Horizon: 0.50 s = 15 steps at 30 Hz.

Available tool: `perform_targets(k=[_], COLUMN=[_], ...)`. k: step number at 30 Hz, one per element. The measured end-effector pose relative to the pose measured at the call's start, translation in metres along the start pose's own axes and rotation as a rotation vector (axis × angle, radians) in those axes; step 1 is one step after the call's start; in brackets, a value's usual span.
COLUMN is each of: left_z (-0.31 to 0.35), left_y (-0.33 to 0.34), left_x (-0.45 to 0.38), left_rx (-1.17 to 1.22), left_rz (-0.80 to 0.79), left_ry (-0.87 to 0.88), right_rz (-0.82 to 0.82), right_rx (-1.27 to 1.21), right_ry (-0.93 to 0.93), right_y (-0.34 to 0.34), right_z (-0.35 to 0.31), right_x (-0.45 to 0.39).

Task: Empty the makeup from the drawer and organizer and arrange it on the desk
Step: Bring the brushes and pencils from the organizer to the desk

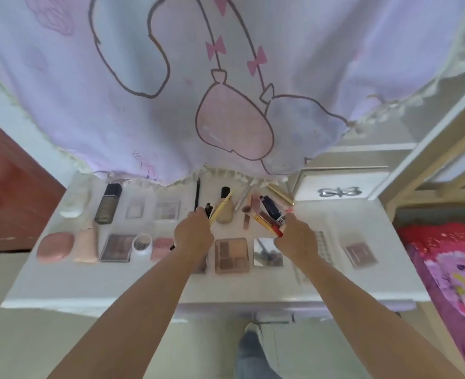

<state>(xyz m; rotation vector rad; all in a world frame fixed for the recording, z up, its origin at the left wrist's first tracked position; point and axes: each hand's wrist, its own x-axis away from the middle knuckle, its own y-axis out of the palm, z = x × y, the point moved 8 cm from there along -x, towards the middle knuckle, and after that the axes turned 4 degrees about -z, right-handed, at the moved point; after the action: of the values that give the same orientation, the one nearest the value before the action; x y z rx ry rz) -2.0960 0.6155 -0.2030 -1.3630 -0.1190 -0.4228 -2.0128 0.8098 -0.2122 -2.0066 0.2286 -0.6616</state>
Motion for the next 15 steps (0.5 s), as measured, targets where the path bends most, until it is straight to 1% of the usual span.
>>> perform_targets(k=[4, 7, 10, 12, 15], left_z=[-0.006, -0.012, -0.015, -0.015, -0.010], left_y=[0.009, 0.019, 0.026, 0.030, 0.040], left_x=[-0.064, -0.095, -0.126, -0.142, -0.156], left_rx=[0.165, 0.229, 0.250, 0.250, 0.274], left_rz=[-0.087, -0.147, -0.195, -0.221, -0.278], left_ry=[-0.148, -0.222, -0.245, -0.251, -0.238], right_rz=[-0.134, -0.200, -0.283, -0.285, -0.259], right_rx=[-0.101, -0.297, -0.504, -0.596, -0.578], right_ry=[0.046, 0.125, 0.241, 0.305, 0.318], right_y=[0.019, 0.034, 0.052, 0.060, 0.065], right_z=[-0.010, -0.022, -0.035, -0.040, -0.046], right_x=[-0.066, -0.092, -0.113, -0.123, -0.131])
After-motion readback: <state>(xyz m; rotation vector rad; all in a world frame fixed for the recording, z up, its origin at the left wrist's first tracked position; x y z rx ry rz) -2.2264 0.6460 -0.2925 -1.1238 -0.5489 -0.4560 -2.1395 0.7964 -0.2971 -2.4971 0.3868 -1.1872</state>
